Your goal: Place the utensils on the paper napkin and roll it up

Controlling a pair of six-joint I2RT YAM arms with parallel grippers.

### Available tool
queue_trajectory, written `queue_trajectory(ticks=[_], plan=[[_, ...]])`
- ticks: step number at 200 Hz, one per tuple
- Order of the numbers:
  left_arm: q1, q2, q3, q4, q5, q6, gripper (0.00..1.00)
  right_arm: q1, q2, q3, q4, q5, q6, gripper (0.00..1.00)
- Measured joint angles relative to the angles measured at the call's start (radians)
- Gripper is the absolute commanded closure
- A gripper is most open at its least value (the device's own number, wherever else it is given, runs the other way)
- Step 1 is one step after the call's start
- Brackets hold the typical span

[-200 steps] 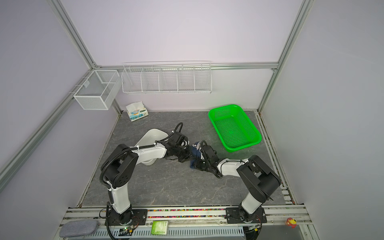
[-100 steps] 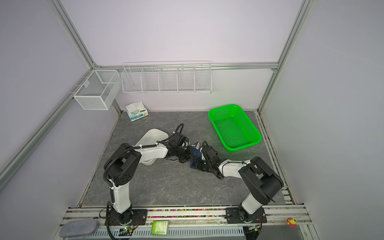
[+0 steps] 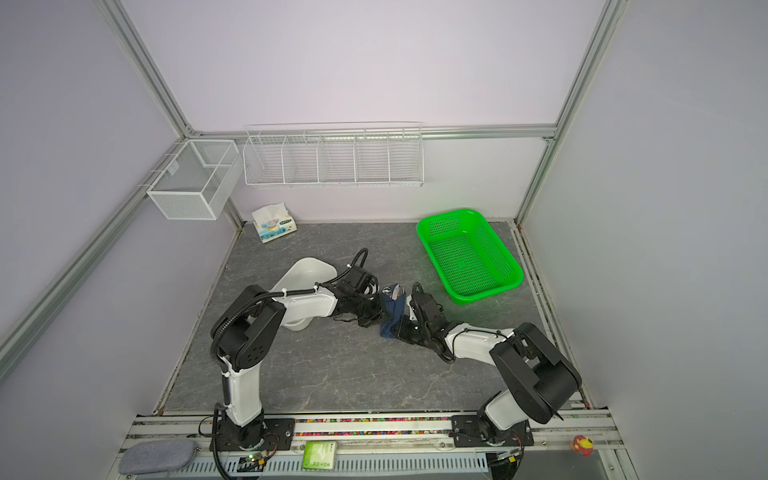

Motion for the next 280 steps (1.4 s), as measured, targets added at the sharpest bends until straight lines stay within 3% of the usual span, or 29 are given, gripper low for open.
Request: queue_trajectory(ticks=[190, 280], plan=[[-0.039, 0.000, 0.048, -0.018, 0.001, -0.009, 0.92, 0.000, 0.043, 0.000, 0.011, -0.002, 0.001, 0.82], [-0.039, 0.016, 0.048, 0.004, 0.000, -0.012, 0.91, -0.028, -0.122, -0.060, 0.005, 0.072, 0.036, 0.74]])
